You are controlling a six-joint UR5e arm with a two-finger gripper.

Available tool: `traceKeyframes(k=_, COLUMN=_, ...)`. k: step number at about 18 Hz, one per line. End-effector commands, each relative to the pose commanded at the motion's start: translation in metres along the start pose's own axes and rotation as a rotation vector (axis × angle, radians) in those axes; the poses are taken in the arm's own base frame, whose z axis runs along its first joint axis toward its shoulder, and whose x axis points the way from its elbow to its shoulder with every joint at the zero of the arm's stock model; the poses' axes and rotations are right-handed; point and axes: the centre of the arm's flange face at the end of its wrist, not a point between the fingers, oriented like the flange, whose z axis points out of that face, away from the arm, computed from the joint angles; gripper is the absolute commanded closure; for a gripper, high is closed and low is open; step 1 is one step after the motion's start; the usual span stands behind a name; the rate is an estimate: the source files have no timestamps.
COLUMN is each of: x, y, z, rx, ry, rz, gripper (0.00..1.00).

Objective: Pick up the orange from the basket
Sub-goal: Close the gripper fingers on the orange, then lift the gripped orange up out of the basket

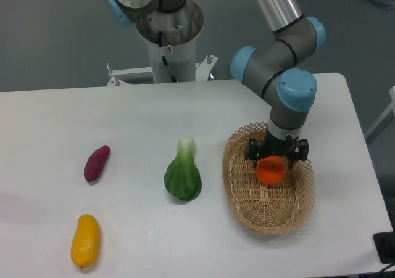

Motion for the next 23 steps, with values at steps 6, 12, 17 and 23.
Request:
traceKeyframes(k=6, x=-0.002, y=-0.001, z=-0.001, rx=0.002, ry=-0.004, rz=-0.001, gripper=0.15)
traceKeyframes(k=12, x=-0.002, y=-0.002, z=-0.002, rx=0.005, ry=-0.006, rz=0.001, gripper=0.22)
traceKeyframes(k=17, x=-0.003, y=-0.003, z=-0.001, rx=0.005, ry=-0.006, rz=0.001, gripper=0.3)
traceKeyframes(k=23, x=-0.005, y=-0.006, z=-0.011, rx=0.019, ry=-0.02, rz=0.009, gripper=0.35)
